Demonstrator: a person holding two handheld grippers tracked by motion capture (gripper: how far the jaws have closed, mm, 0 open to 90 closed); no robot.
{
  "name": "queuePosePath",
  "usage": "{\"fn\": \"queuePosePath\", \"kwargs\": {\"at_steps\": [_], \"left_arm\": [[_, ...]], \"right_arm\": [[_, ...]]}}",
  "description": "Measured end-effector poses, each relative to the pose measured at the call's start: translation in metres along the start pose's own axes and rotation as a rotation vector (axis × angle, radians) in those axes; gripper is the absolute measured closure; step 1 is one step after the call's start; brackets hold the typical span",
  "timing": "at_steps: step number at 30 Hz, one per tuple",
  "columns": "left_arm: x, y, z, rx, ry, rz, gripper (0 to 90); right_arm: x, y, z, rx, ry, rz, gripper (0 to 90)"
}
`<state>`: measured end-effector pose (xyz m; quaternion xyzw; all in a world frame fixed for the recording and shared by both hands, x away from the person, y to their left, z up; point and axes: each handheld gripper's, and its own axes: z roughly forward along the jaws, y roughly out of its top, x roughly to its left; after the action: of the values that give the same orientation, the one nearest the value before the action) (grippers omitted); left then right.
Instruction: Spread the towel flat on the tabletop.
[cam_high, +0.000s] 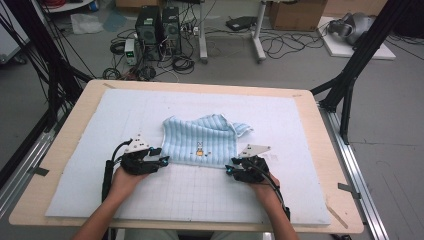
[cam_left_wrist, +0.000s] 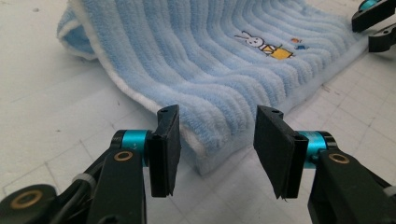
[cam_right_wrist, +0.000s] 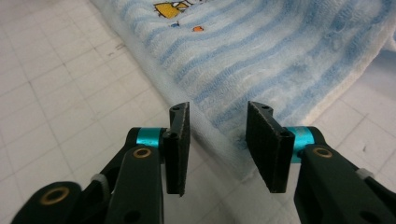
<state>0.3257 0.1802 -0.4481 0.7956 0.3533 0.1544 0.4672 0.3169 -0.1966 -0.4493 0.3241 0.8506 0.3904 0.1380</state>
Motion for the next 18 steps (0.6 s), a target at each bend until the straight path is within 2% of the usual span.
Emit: {"fn": "queuePosePath", "kwargs": {"at_steps": [2,5,6,7,8,10,11,12,13,15,17,18], "left_arm": [[0.000,0.000,0.001,0.011,0.006,-0.004,50.9],[0.000,0.002,0.006,0.060,0.023,-0.004,51.0],[0.000,0.002,0.006,0.060,0.023,-0.004,51.1],[-0.001,0.003,0.011,0.108,0.035,0.011,52.6],[-0.003,0.003,0.011,0.109,0.057,0.022,54.9],[-0.003,0.003,0.011,0.110,0.060,0.021,59.8],[-0.002,0.003,0.010,0.106,0.054,0.013,66.2],[-0.001,0.003,0.010,0.104,0.036,0.008,77.2],[-0.001,0.003,0.009,0.108,0.025,0.013,81.7],[-0.003,0.001,0.006,0.113,-0.012,0.004,83.9],[-0.004,-0.002,0.002,0.110,-0.042,-0.016,84.2],[-0.004,-0.003,-0.001,0.111,-0.055,-0.017,84.1]], "right_arm": [[0.001,0.000,0.000,-0.002,-0.004,-0.009,60.3],[0.000,-0.001,0.000,-0.007,0.001,0.004,61.2],[0.000,-0.001,0.000,-0.008,0.000,0.006,61.5],[0.000,-0.001,0.000,-0.008,-0.002,0.007,61.9],[0.000,-0.001,0.000,-0.007,-0.005,0.016,62.8],[0.000,-0.001,0.000,-0.006,-0.017,0.027,66.9],[0.000,0.000,0.000,-0.005,-0.020,0.029,68.7],[0.000,0.000,0.000,-0.002,-0.021,0.030,72.6],[0.000,0.001,-0.001,0.007,-0.020,0.036,76.8],[-0.001,0.000,-0.003,0.013,-0.011,0.037,81.6],[0.001,0.000,-0.006,0.031,0.007,0.040,82.6],[0.002,-0.001,-0.007,0.032,0.019,0.027,82.8]]}}
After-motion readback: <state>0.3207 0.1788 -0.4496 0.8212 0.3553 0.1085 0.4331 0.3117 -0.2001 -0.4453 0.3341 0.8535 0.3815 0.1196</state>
